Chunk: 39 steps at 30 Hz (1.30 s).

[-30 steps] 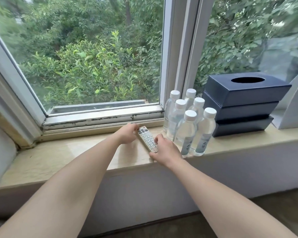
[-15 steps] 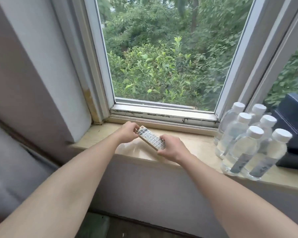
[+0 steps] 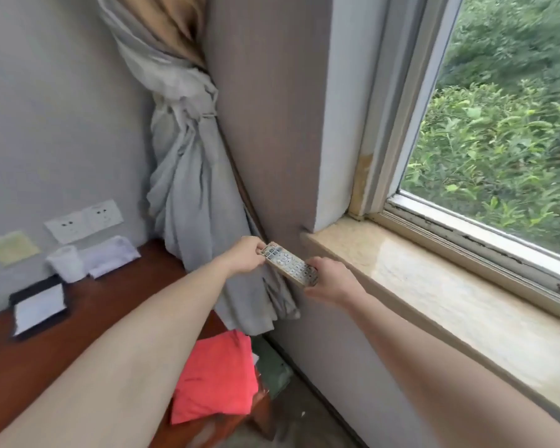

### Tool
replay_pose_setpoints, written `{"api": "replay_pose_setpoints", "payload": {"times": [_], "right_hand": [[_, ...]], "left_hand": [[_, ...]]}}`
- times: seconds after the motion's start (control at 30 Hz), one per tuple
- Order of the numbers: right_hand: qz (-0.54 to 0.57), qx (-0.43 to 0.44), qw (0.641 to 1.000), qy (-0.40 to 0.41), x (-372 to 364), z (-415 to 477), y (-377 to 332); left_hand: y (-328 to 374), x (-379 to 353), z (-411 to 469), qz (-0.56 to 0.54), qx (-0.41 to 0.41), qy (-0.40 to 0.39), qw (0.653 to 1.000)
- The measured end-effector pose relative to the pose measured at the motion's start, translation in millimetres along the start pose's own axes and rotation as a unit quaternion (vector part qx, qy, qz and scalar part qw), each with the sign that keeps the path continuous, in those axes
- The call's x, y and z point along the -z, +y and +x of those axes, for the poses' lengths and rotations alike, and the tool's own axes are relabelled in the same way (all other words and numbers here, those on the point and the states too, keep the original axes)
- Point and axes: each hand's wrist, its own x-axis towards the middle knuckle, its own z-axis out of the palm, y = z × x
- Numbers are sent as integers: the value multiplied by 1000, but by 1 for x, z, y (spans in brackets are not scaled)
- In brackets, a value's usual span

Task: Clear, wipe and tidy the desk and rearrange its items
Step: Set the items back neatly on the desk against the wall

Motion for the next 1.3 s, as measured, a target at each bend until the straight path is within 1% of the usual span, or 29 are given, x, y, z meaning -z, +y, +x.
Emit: {"api": "replay_pose_setpoints", "payload": {"times": [0.23, 0.5, 0.77, 0.97, 1.1, 1.3], "right_hand": [[-20, 98, 993, -65, -60, 38, -105], [-38, 192, 970, -141, -138, 67, -227], [-32, 256, 942, -213, -213, 101, -343], [10, 271, 928, -254, -267, 131, -409], [29, 255, 930, -262, -291, 156, -439], [62, 219, 937, -264, -324, 194, -461]], "left_hand": [[-111, 53, -76, -31, 120, 79, 989], [-224, 109, -150, -62, 220, 108, 968], [-340, 146, -193, -105, 313, 129, 935], [-424, 164, -194, -132, 355, 133, 916], [-464, 178, -178, -144, 346, 147, 915], [-506, 194, -138, -153, 346, 145, 914]]}}
